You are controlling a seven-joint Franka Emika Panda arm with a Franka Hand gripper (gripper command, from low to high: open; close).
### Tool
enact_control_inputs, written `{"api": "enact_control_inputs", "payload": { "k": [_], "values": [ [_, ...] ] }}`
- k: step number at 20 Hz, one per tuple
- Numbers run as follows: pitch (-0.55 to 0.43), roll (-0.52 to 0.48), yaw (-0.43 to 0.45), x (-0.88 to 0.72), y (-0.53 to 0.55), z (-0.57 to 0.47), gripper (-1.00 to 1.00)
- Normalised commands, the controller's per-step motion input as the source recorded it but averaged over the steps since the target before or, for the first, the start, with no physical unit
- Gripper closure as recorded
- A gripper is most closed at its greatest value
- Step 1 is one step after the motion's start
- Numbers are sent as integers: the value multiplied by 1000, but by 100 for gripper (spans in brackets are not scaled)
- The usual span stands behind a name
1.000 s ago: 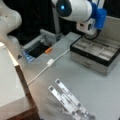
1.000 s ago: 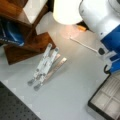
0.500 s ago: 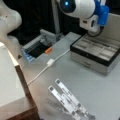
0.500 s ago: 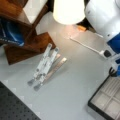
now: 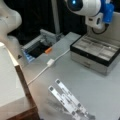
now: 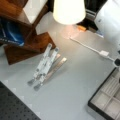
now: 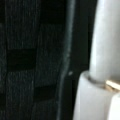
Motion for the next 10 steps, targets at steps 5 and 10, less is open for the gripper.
{"api": "enact_control_inputs", "payload": {
  "k": [5, 10],
  "values": [
    [31, 82, -128, 103, 135, -3, -100],
    [18, 55, -105, 54, 112, 2, -100]
  ]
}}
